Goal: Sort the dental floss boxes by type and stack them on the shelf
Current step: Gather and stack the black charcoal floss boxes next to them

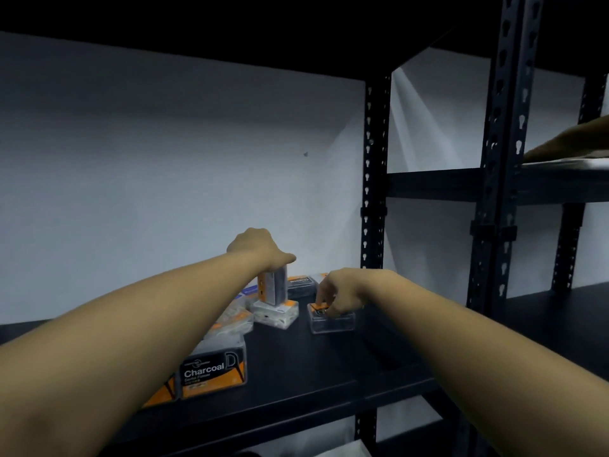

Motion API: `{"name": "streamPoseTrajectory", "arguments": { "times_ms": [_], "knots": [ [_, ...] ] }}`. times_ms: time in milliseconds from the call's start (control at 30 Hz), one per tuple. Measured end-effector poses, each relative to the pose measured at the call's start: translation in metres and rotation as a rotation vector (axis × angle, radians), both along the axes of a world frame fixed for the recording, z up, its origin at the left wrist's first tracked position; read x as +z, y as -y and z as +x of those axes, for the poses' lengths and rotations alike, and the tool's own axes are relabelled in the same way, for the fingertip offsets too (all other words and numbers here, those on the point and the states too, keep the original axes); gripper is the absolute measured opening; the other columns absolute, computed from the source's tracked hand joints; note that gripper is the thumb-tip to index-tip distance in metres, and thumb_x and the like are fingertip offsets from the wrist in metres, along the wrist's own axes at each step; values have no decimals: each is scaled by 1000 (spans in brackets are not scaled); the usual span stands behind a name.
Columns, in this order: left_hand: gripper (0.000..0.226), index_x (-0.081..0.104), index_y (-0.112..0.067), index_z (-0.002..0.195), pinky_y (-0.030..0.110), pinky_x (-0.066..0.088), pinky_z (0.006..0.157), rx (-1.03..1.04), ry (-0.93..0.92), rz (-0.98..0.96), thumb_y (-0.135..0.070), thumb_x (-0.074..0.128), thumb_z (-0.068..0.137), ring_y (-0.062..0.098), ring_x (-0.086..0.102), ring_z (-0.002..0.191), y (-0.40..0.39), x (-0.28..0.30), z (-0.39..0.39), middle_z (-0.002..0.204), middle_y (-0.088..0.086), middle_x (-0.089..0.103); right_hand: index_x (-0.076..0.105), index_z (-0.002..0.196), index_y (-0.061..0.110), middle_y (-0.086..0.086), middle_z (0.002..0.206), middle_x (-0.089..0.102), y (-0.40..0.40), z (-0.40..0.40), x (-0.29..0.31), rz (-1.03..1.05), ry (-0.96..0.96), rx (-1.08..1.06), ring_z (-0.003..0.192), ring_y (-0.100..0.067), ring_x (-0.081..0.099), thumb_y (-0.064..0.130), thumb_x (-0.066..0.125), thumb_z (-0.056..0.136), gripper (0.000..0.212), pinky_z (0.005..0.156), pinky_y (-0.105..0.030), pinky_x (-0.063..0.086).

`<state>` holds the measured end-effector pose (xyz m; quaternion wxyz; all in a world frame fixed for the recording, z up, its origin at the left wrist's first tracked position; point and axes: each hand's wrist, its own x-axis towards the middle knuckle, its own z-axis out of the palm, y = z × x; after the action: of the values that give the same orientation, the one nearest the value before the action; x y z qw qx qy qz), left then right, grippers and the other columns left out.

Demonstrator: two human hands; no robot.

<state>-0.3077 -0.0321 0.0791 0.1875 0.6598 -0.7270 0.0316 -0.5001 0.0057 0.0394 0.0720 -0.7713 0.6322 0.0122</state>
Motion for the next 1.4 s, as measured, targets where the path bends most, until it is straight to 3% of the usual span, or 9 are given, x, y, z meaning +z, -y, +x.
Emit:
{"name": "streamPoseTrajectory", "arguments": {
  "times_ms": [67,200,367,567,667,900,1033,1233,1400],
  "knots": [
    [57,57,-13,96,31,56,71,14,-47,61,-68,62,81,28,64,77,8,-8,0,100,6,66,69,122,32,9,116,66,5,0,-2,-16,-3,22,107,-19,63,34,74,83,40,98,-40,54],
    [49,60,-9,86,26,52,55,-15,-151,138,-57,67,79,26,69,64,18,-10,5,84,7,68,70,126,34,9,124,67,12,1,2,2,-32,38,108,-21,65,31,78,81,47,95,-44,58],
    [34,69,-10,99,33,57,69,-158,-177,225,-38,71,80,21,69,80,24,-4,19,94,7,70,70,129,35,6,128,65,17,0,2,22,-17,28,106,-22,65,29,82,82,49,86,-41,62],
    [23,74,-25,101,29,51,69,-347,-199,177,-28,78,79,20,65,85,25,-10,38,95,2,72,72,126,38,9,114,63,15,-3,-2,1,23,17,103,-18,61,31,82,83,45,100,-42,54],
    [29,72,-25,110,37,55,86,-389,-206,188,-22,76,81,23,69,93,23,-10,40,101,8,73,72,128,35,9,113,62,14,-2,-2,3,29,17,101,-16,58,29,81,84,45,94,-33,50],
    [82,50,-25,137,36,54,88,-303,-6,192,-38,90,66,22,60,99,26,-14,32,113,0,59,72,129,32,10,111,63,15,-1,-2,-3,32,16,99,-14,57,28,82,84,45,86,-27,40],
    [80,56,-24,125,30,48,76,-251,27,155,-35,95,56,21,59,94,24,-24,38,103,-2,59,71,129,32,10,109,64,14,-5,-7,4,67,13,102,-15,61,27,80,86,44,88,-29,45],
    [65,58,-23,107,30,51,66,-369,-122,120,-26,96,55,17,68,75,24,-40,51,83,-1,71,70,112,24,8,108,67,21,3,-2,18,15,-16,104,-19,63,28,85,80,35,91,-35,51],
    [56,61,-20,100,33,54,71,-421,-205,90,-24,96,57,18,68,76,22,-43,52,88,-1,70,64,133,21,4,123,67,26,7,-2,35,-72,-10,113,-23,62,33,85,80,58,103,-40,50]
  ]
}}
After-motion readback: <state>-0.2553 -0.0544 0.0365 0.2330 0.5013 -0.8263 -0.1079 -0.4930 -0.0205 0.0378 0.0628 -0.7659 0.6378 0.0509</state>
